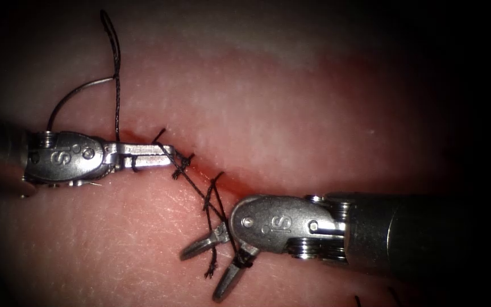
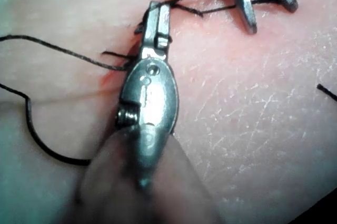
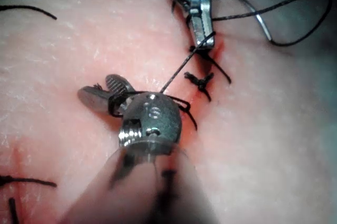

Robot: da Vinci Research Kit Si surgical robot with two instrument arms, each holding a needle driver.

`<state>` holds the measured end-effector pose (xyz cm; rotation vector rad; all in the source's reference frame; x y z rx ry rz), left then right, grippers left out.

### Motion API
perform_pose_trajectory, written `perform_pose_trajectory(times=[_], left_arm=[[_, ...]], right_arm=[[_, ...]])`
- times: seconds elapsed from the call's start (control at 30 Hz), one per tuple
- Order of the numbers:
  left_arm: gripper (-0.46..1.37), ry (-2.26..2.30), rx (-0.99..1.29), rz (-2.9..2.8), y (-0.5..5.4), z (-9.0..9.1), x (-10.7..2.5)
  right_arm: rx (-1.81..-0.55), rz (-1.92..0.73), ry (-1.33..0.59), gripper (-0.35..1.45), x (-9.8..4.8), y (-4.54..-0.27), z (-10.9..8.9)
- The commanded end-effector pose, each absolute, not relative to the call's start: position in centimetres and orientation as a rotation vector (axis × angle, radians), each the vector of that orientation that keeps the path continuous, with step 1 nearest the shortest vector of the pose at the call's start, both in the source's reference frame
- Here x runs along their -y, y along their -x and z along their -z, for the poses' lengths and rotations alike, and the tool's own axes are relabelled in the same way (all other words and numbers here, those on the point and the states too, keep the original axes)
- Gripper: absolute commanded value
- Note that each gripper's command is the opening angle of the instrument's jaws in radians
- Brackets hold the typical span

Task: Wound Closure
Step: Grab the short tail with the right gripper

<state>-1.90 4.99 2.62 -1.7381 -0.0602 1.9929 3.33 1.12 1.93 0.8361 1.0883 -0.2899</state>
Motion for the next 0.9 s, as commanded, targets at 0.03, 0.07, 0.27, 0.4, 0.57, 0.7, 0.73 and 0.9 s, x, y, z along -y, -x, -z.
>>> perform_pose_trajectory(times=[0.03,0.07,0.27,0.4,0.57,0.7,0.73,0.9], left_arm=[[-0.35,1.743,0.066,-1.996,1.91,-2.63,-4.98],[-0.35,1.741,0.070,-1.992,1.91,-2.63,-4.98],[-0.35,1.742,0.070,-1.992,1.91,-2.63,-4.97],[-0.35,1.742,0.070,-1.992,1.91,-2.63,-4.97],[-0.35,1.745,0.071,-1.992,1.91,-2.63,-4.97],[-0.35,1.745,0.071,-1.992,1.91,-2.63,-4.97],[-0.35,1.745,0.071,-1.992,1.91,-2.63,-4.97],[-0.35,1.745,0.071,-1.992,1.91,-2.64,-4.97]], right_arm=[[-1.094,0.295,-0.849,-0.35,-1.14,-3.33,-1.94],[-1.096,0.301,-0.853,-0.35,-1.17,-3.34,-1.95],[-1.101,0.312,-0.866,-0.35,-1.27,-3.39,-1.97],[-1.101,0.310,-0.867,-0.35,-1.28,-3.44,-1.96],[-1.099,0.305,-0.871,-0.35,-1.31,-3.44,-1.98],[-1.099,0.304,-0.872,-0.35,-1.34,-3.45,-1.99],[-1.099,0.304,-0.873,-0.35,-1.34,-3.45,-1.98],[-1.099,0.301,-0.877,-0.35,-1.38,-3.46,-1.96]])
